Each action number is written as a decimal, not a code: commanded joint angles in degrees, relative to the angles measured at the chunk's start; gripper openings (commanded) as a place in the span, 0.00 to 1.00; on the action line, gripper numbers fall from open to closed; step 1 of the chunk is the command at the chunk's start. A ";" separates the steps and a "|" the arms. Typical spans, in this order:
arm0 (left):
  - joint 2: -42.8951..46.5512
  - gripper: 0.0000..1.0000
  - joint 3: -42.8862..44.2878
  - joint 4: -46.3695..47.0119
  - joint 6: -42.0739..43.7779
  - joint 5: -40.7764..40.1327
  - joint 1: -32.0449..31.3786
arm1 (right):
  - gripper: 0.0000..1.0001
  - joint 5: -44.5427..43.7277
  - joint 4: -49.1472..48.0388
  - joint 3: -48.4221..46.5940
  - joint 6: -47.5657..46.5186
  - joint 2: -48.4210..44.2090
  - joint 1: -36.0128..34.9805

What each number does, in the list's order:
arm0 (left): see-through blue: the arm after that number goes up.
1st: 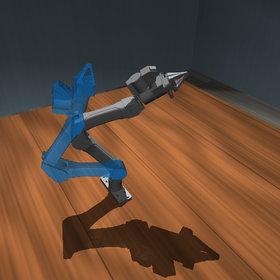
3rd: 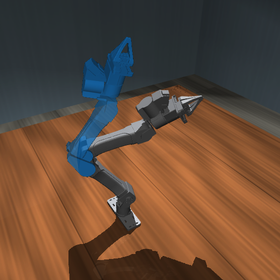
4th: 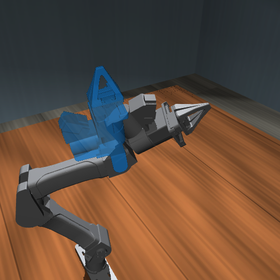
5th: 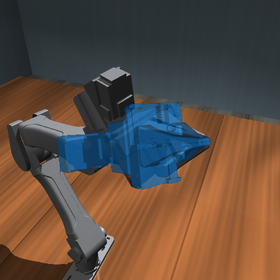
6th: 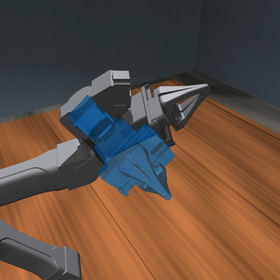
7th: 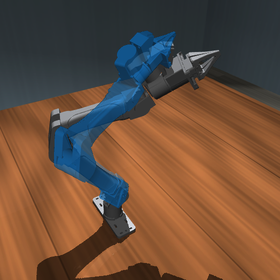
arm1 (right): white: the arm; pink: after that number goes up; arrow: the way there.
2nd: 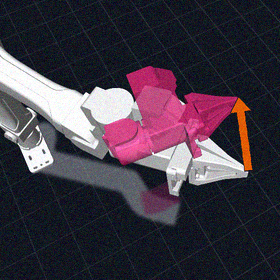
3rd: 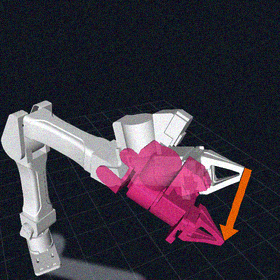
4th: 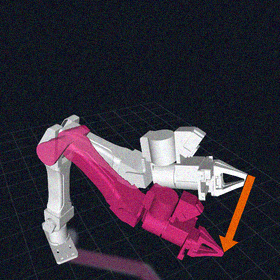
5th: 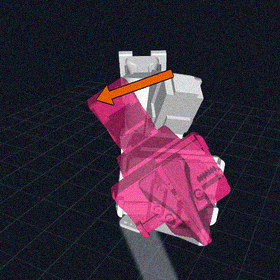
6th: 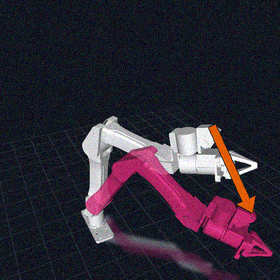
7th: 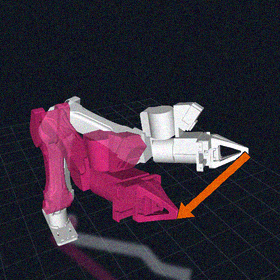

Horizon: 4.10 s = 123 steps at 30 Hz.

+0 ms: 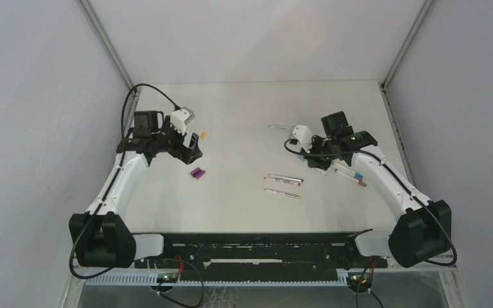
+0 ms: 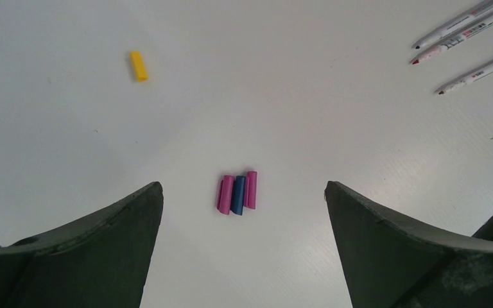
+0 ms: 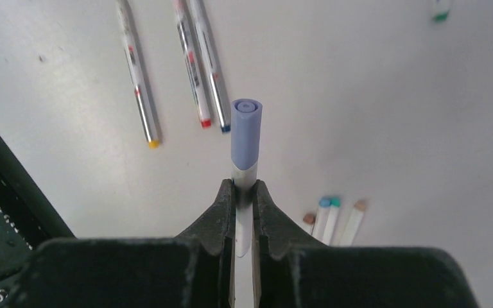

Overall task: Open the pen caps
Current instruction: Pick up the pen from the center of the board.

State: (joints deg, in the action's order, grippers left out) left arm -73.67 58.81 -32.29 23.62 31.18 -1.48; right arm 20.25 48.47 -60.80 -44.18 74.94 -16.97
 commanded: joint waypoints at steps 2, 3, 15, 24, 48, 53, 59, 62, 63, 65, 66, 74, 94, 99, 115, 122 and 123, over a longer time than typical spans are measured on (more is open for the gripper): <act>4.23 1.00 -1.06 1.28 1.23 4.77 0.26 | 0.00 0.30 -3.43 -7.86 3.47 -0.01 -5.49; 4.39 1.00 -0.53 0.71 1.33 5.23 0.25 | 0.00 0.46 -3.49 -9.07 3.93 0.36 -6.55; 8.11 1.00 9.23 -6.14 2.99 3.22 -11.50 | 0.00 6.93 -6.76 -16.94 4.76 2.05 -16.56; 9.11 1.00 12.99 -7.06 4.08 4.86 -23.34 | 0.00 16.37 -6.71 -18.31 9.81 5.04 -20.86; 6.54 0.70 10.36 -5.08 3.01 9.83 -32.25 | 0.00 22.68 -13.83 -13.91 18.08 7.34 -25.85; 5.63 0.64 10.68 -5.28 2.86 10.55 -32.27 | 0.00 22.30 -13.84 -13.91 18.02 7.28 -26.57; 4.79 0.56 10.76 -5.67 3.13 11.22 -32.53 | 0.00 21.99 -13.84 -13.91 17.92 7.27 -26.97; 4.59 0.44 10.88 -6.09 3.51 11.43 -32.70 | 0.00 21.51 -13.83 -13.91 17.94 7.26 -27.06; 4.51 0.40 10.96 -6.30 3.71 11.51 -32.77 | 0.00 21.50 -13.84 -13.91 17.93 7.24 -27.11; 4.29 0.32 11.10 -7.02 4.32 11.70 -32.88 | 0.00 21.41 -13.92 -13.93 18.00 7.24 -27.12; 4.20 0.28 11.19 -7.26 4.51 11.71 -32.95 | 0.00 21.37 -14.00 -13.91 18.11 7.29 -27.15; 4.30 0.00 11.39 -8.44 5.81 11.24 -33.09 | 0.03 19.82 -13.86 -13.91 17.56 7.23 -27.15; 9.41 0.00 10.55 -9.01 7.32 9.93 -32.98 | 0.50 35.70 -12.00 -11.97 14.18 10.97 -21.38; 9.51 0.00 10.27 -9.19 7.62 10.48 -32.89 | 0.42 38.98 -12.34 -11.89 14.48 12.30 -21.17; 9.34 0.00 10.13 -9.51 7.59 11.00 -32.35 | 0.00 37.92 -11.36 -11.91 13.00 12.70 -20.21; 7.62 0.00 10.88 -9.16 4.93 14.74 -29.22 | 0.00 29.80 -14.67 -10.23 14.86 11.07 -19.85; 7.43 0.00 10.92 -9.07 4.61 15.05 -28.69 | 0.00 28.97 -15.67 -10.07 15.39 10.78 -19.78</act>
State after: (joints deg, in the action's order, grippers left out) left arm -66.04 69.10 -43.40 29.41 42.94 -32.01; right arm 55.29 36.07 -72.12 -31.94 87.88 -37.50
